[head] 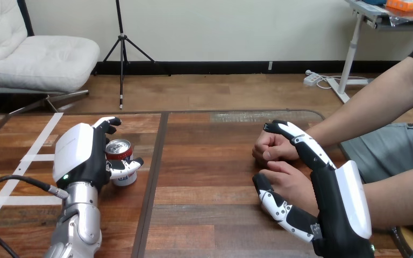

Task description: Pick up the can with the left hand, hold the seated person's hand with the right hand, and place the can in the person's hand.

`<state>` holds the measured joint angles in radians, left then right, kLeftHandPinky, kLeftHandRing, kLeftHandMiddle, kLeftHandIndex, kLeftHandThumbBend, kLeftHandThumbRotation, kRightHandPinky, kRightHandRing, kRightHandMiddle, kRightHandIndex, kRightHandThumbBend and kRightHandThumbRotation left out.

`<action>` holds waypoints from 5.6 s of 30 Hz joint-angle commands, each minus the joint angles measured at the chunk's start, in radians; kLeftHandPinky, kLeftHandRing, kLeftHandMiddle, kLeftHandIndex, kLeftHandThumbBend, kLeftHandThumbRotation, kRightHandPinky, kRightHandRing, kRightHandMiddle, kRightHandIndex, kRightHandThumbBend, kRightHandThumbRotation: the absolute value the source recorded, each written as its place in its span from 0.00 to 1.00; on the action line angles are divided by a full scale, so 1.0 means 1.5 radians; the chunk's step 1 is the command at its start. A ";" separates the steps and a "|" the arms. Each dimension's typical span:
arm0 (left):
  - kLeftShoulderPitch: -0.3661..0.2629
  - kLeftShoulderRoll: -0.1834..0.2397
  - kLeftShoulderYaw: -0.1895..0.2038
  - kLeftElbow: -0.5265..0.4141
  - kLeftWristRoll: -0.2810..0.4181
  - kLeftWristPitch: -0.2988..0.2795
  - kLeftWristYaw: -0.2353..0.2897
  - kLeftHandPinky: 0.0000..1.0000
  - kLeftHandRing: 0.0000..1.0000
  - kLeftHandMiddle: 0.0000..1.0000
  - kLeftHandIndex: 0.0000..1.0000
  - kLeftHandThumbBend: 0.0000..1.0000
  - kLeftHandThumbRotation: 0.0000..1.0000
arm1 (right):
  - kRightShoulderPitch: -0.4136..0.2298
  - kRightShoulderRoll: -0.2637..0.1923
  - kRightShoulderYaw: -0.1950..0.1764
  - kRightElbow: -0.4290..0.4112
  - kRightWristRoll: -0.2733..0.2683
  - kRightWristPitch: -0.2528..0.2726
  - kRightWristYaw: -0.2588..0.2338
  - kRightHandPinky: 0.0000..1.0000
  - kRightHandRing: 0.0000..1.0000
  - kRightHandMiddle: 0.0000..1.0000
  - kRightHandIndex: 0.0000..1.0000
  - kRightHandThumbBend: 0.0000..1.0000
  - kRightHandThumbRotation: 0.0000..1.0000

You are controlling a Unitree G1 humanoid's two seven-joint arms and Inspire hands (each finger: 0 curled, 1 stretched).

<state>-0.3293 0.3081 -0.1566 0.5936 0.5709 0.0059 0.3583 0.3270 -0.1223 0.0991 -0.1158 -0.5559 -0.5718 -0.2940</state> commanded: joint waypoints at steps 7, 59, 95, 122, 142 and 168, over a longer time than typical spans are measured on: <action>-0.020 0.017 -0.023 -0.011 0.019 0.019 -0.020 0.61 0.74 0.80 0.80 0.68 0.14 | -0.016 -0.002 -0.004 -0.045 0.000 0.006 0.004 0.82 0.86 0.86 0.78 0.45 0.00; -0.017 0.034 -0.032 -0.077 0.035 0.075 -0.081 0.60 0.71 0.76 0.75 0.74 0.07 | -0.021 -0.006 -0.002 -0.043 -0.006 0.016 0.008 0.82 0.86 0.85 0.77 0.46 0.00; -0.009 0.025 -0.017 -0.078 0.014 0.040 -0.058 0.59 0.72 0.78 0.77 0.79 0.08 | -0.018 -0.011 -0.003 -0.051 -0.017 0.026 0.010 0.81 0.86 0.84 0.76 0.46 0.00; 0.055 0.016 0.010 -0.172 -0.034 -0.039 0.004 0.54 0.64 0.69 0.71 0.78 0.01 | -0.023 -0.011 -0.004 -0.053 -0.019 0.035 0.017 0.81 0.85 0.84 0.75 0.47 0.00; 0.052 0.019 0.003 -0.183 -0.015 -0.002 -0.013 0.54 0.66 0.71 0.72 0.79 0.04 | -0.028 -0.011 -0.004 -0.049 -0.019 0.032 0.017 0.80 0.85 0.84 0.75 0.47 0.00; 0.043 0.019 -0.001 -0.160 0.003 -0.003 -0.002 0.57 0.68 0.74 0.73 0.80 0.06 | -0.023 -0.013 -0.004 -0.058 -0.019 0.041 0.025 0.79 0.85 0.84 0.75 0.47 0.00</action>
<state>-0.2061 0.3348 -0.1583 0.3598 0.5604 0.0090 0.3391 0.3375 -0.1274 0.1018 -0.1536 -0.5880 -0.5062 -0.2560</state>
